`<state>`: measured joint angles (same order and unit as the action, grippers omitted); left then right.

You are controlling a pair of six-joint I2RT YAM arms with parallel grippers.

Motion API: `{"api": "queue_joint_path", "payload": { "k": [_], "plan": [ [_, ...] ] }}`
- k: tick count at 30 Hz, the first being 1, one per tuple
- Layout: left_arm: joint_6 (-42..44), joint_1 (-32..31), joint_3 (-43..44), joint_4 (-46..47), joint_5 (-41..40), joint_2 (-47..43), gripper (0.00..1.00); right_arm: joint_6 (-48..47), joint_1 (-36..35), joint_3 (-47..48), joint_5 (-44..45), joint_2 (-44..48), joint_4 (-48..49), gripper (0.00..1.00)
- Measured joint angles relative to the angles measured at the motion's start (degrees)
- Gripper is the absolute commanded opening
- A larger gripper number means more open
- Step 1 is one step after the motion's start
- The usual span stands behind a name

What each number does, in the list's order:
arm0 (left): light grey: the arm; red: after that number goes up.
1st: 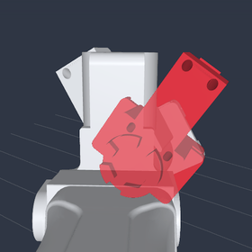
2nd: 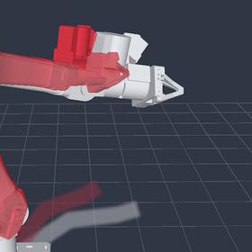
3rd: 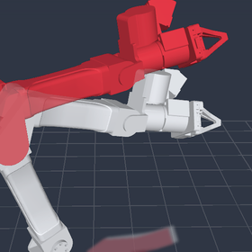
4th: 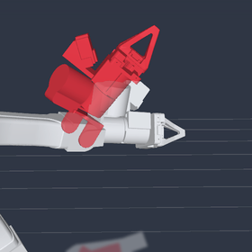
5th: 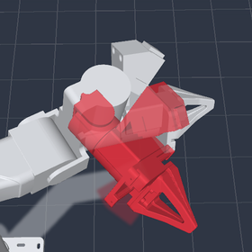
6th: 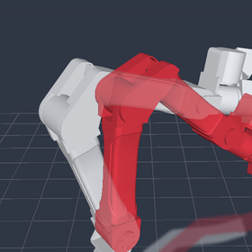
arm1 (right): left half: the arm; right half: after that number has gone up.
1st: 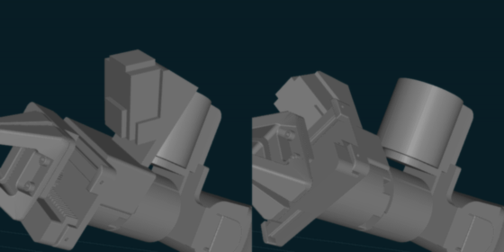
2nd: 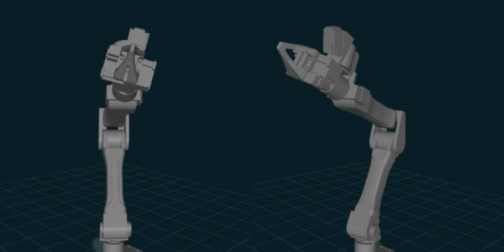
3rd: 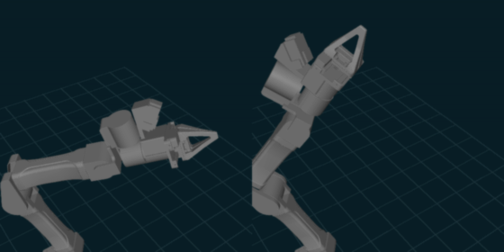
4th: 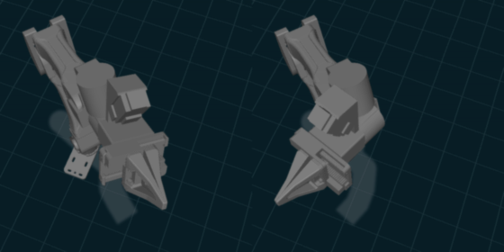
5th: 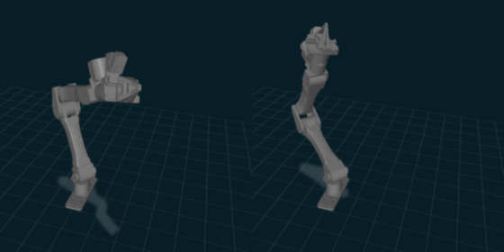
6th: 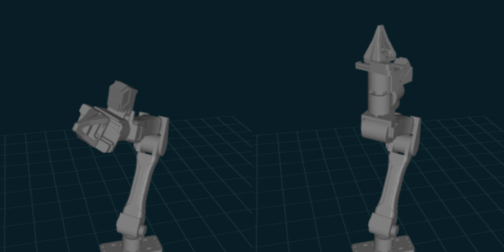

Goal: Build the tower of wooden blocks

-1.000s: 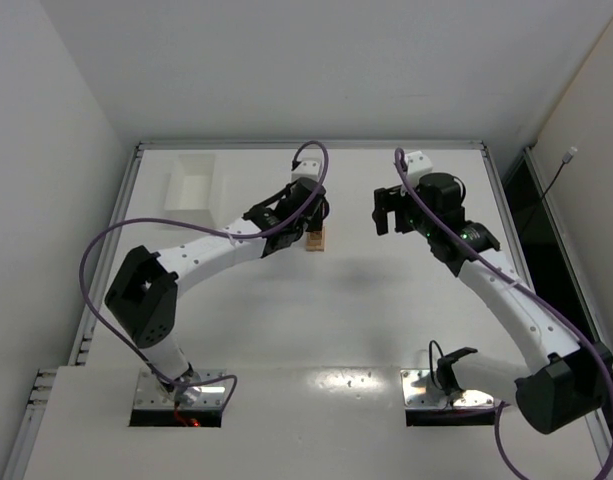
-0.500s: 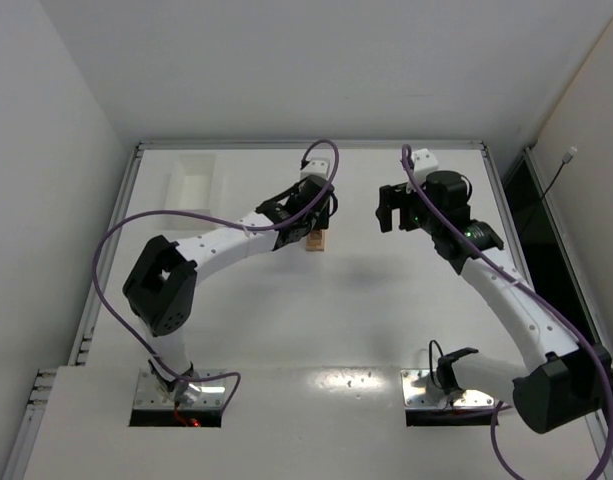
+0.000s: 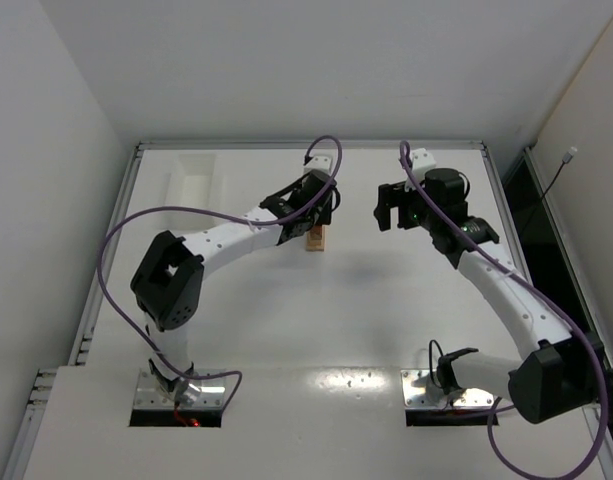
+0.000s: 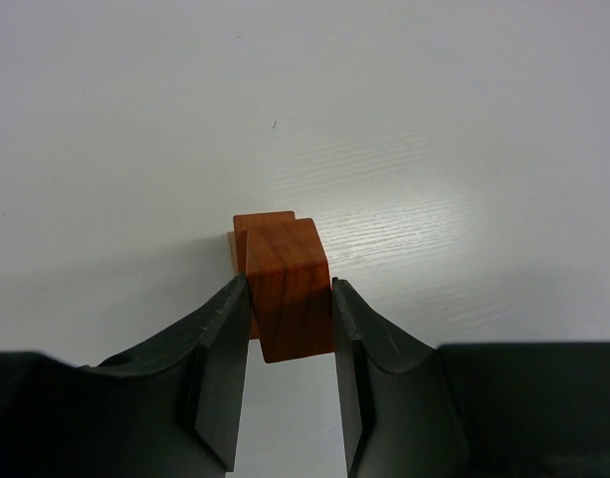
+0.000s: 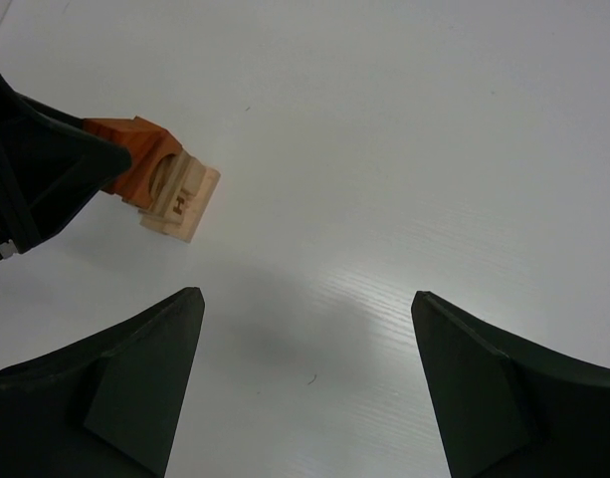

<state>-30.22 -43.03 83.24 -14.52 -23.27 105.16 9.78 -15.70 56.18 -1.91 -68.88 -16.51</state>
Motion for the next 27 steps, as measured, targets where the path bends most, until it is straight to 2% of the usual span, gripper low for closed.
{"api": "queue_joint_path", "payload": {
  "k": [19,22,27],
  "plan": [
    [0.39,1.57,2.21,-2.14,0.79,2.51,0.0,0.37,1.33,0.0,-1.86,-1.77,0.26,0.83],
    [0.39,1.57,2.23,-2.38,0.81,2.51,0.12,0.35,1.33,0.0,-1.97,-1.97,0.31,0.83],
    [0.61,1.57,2.25,-2.67,1.03,2.54,0.17,0.35,1.33,0.07,-2.21,-2.43,0.42,0.83]
  ]
}}
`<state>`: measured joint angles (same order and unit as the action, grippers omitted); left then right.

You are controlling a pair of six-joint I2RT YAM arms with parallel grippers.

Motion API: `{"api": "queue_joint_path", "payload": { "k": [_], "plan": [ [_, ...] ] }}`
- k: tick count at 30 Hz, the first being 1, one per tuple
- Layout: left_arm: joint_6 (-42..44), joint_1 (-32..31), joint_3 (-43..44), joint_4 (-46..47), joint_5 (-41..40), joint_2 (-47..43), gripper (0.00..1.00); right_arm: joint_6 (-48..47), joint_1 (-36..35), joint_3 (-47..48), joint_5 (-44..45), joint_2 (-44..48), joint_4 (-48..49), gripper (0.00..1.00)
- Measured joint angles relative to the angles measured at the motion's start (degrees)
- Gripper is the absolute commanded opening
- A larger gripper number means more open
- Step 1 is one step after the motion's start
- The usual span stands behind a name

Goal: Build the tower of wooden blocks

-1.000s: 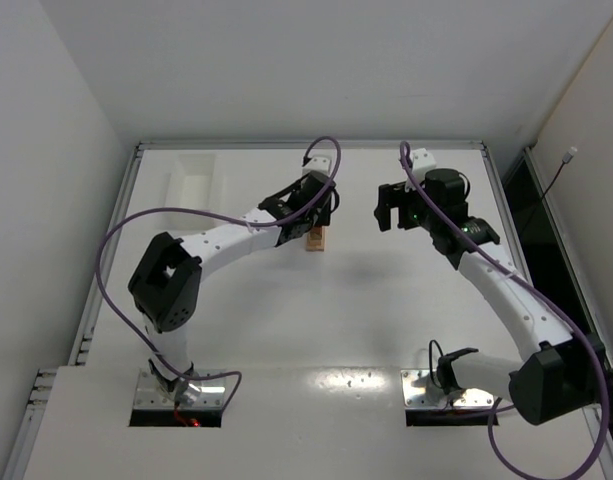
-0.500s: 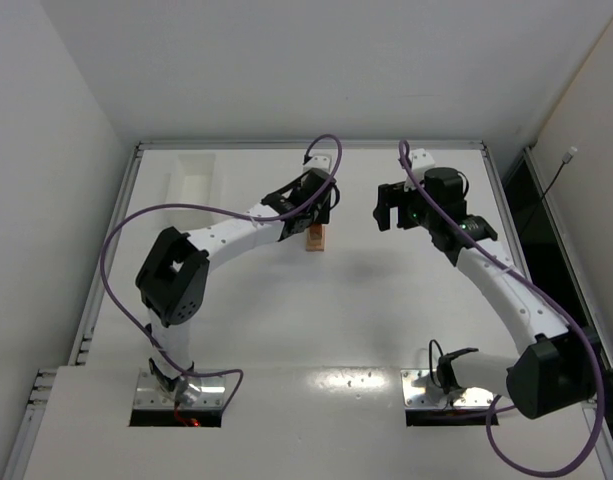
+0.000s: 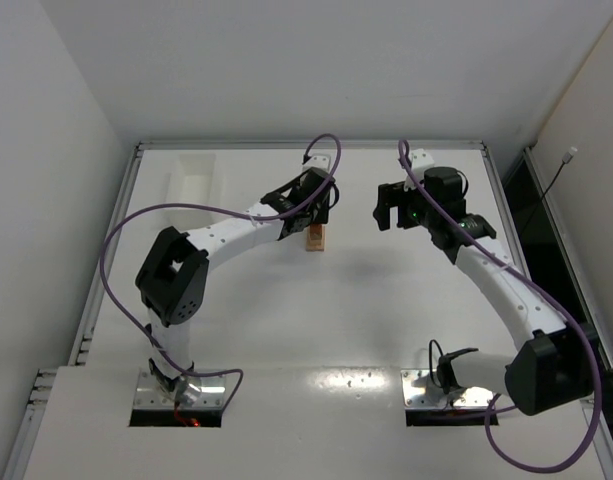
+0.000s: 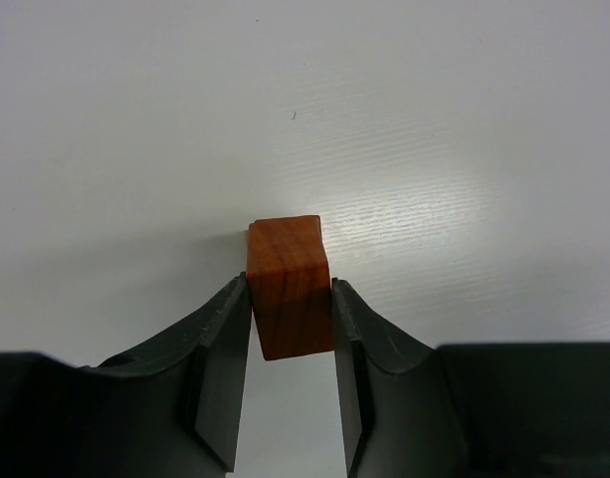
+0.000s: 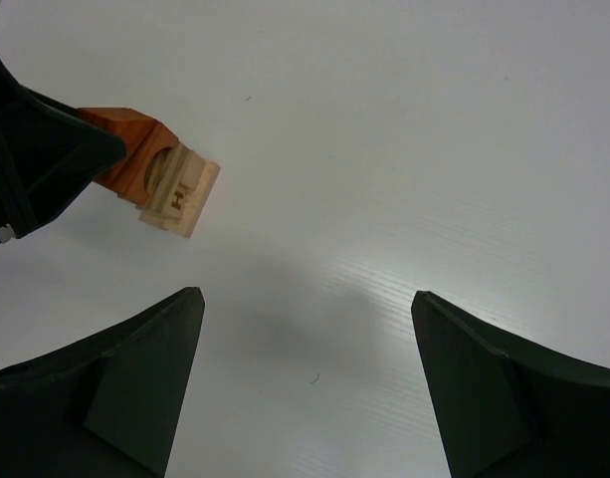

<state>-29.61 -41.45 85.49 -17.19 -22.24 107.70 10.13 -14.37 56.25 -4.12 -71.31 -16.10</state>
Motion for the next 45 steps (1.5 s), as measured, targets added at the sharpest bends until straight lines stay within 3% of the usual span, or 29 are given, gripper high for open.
{"api": "queue_joint_path", "payload": {
  "k": [12,21,28,32,36,42,45],
  "plan": [
    [1.2,0.0,0.17,-1.22,1.36,0.26,0.75,0.02,0.0,0.04,-0.44,-0.55,0.24,0.83],
    [2.54,0.0,0.17,-0.72,1.6,0.26,0.99,0.0,0.0,0.04,-0.7,-0.55,0.63,0.83],
    [6.67,-0.13,0.5,0.9,1.22,-3.08,0.99,-1.4,0.0,-0.74,-0.33,-0.55,1.07,0.86],
    [8.87,1.09,9.01,-5.07,0.42,-3.76,0.99,-2.69,1.9,-1.44,1.2,-0.87,0.63,0.86],
    [10.1,6.58,14.78,-11.61,-0.96,-4.24,0.99,-3.28,5.88,-1.51,2.32,-2.69,-0.57,0.87],
    [10.29,20.46,-0.7,-17.14,-1.81,-7.28,0.99,-4.11,12.13,-1.73,0.39,-7.43,-2.03,0.88],
    [10.29,24.39,-9.03,-19.21,-2.1,-8.61,0.99,-4.66,14.56,-1.97,-1.27,-8.9,-2.64,0.88]
  ]
}}
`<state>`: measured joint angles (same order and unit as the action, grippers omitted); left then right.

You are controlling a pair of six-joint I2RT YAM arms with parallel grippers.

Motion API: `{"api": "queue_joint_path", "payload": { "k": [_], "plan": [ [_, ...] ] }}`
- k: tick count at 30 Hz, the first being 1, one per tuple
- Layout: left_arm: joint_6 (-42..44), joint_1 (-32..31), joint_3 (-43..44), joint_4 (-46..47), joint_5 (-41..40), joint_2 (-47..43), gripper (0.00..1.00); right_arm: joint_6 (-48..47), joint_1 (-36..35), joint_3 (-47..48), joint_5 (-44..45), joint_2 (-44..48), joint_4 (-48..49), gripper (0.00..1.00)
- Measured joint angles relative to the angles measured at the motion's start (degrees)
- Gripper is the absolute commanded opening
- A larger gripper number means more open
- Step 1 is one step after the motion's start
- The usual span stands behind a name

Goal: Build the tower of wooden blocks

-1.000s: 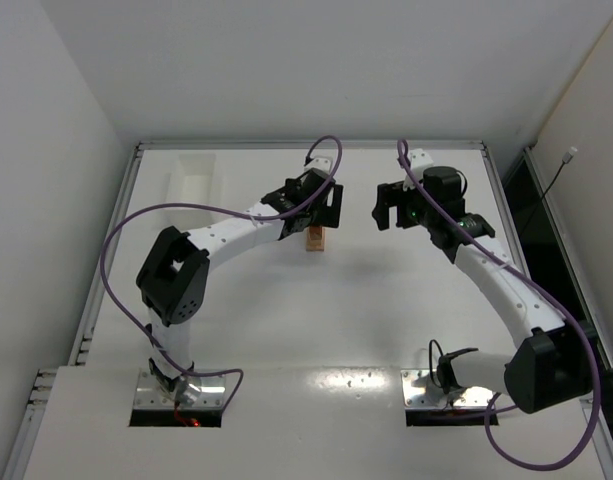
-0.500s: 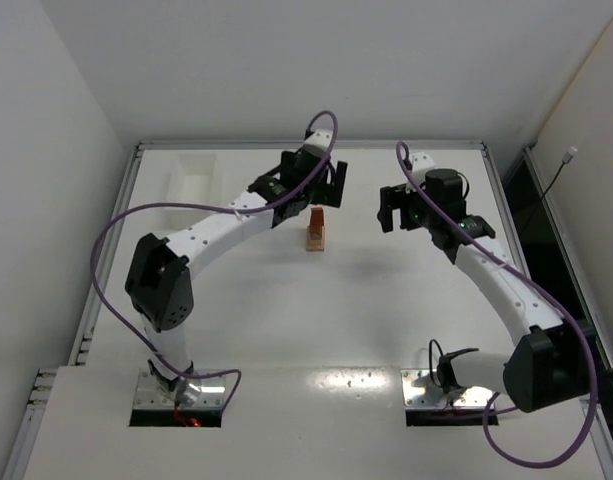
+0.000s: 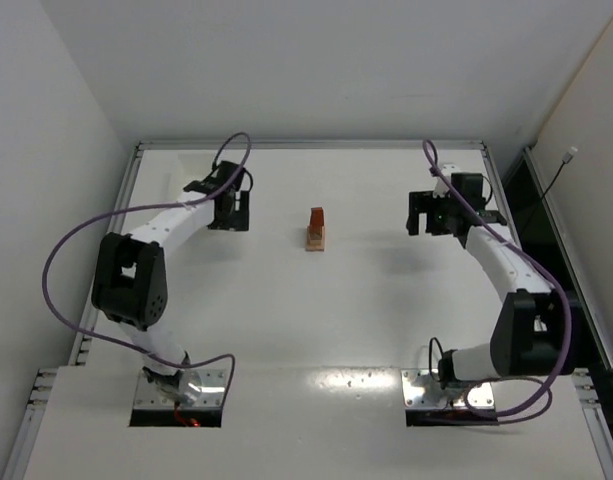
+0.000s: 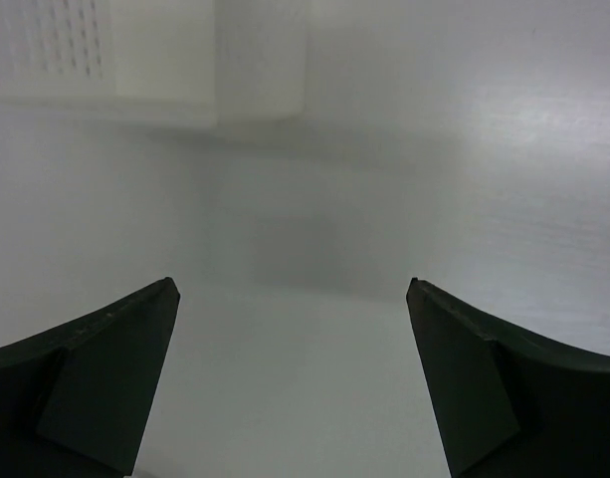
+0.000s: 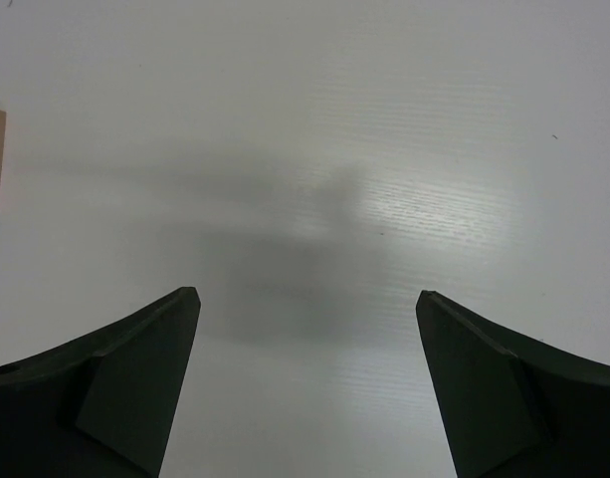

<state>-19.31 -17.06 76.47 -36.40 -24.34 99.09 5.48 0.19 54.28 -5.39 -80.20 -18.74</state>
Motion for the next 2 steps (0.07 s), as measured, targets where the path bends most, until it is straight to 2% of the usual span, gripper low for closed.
{"api": "queue_joint_path", "payload": {
  "k": [2],
  "plan": [
    [0.02,0.22,-3.67,-0.79,0.0,-1.64,0.99,-0.35,0.72,-0.04,-0.74,-0.28,-0.22,0.88]
  ]
}}
